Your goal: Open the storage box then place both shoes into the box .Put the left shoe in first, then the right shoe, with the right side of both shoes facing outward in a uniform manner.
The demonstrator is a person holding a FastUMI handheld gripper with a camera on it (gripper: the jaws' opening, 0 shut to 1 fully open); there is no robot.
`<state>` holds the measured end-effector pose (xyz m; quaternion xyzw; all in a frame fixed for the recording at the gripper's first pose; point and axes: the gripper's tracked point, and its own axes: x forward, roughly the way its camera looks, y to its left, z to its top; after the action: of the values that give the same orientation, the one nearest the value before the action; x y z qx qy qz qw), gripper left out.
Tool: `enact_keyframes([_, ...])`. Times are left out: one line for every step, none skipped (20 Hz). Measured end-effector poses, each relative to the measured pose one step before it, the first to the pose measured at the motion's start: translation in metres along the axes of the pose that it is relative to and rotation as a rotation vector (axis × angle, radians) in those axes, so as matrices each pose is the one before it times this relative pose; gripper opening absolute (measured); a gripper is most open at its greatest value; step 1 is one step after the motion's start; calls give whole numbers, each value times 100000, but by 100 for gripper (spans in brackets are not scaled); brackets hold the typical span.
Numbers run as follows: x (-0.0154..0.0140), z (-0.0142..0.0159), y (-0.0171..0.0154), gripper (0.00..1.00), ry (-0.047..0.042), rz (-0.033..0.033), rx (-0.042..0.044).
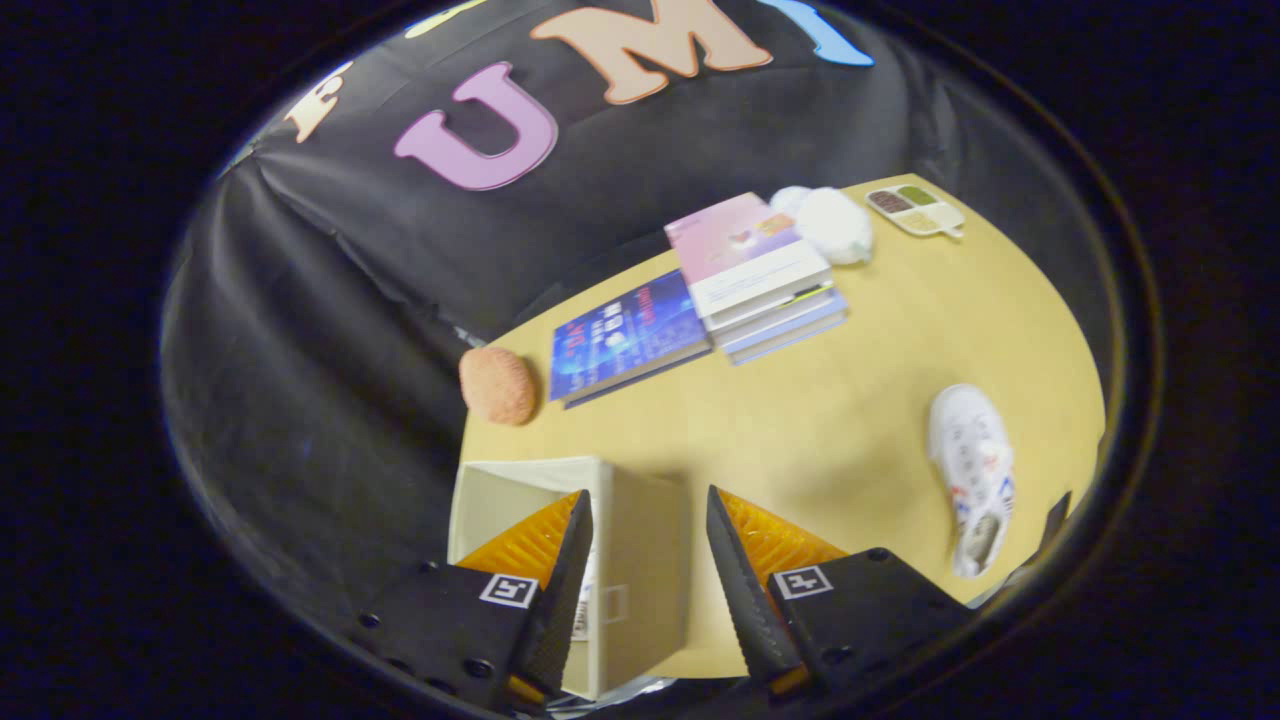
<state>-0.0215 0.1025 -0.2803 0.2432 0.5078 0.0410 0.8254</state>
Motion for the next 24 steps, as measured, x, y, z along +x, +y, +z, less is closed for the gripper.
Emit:
enact_keyframes([-496,660,-2660,71,-276,-3603,-535])
enact_keyframes([-81,521,-2677,71,208,-3686,-537])
enact_keyframes([-63,345,-2472,71,62,-3491,-275])
enact_keyframes([97,204,-2467,71,725,-3585,-580])
enact_keyframes([81,1,-2496,71,974,-3304,-611])
enact_keyframes([389,-294,-2871,71,1452,-3759,-778])
enact_keyframes([324,-344,-1808,71,1502,-2474,-160])
enact_keyframes([286,-525,-2154,71,1980,-2919,352])
enact_keyframes([529,-586,-2044,71,2294,-2928,-485])
enact_keyframes([677,-890,-1845,71,2710,-2716,-859])
enact_keyframes([649,-907,-1600,71,2898,-1933,-803])
enact_keyframes([719,-703,-1114,71,2224,-1362,-636])
enact_keyframes([705,-617,-826,71,1874,-1025,-852])
enact_keyframes([677,-598,-688,71,1145,-436,-755])
enact_keyframes([666,-464,-570,71,1331,-567,-1267])
enact_keyframes([759,-558,-507,71,1409,-208,-1528])
enact_keyframes([804,-327,-377,71,1478,-118,-1169])
enact_keyframes([824,-249,-221,71,1402,309,-753])
enact_keyframes([534,-111,15,71,985,602,-309])
enact_keyframes([450,-74,36,71,817,421,-710])
enact_keyframes([428,-45,-69,71,763,252,-982])
enact_keyframes([408,-108,-52,71,947,283,-1102])
enact_keyframes([239,-46,15,71,635,462,-750])
enact_keyframes([280,83,75,63,303,522,-476])
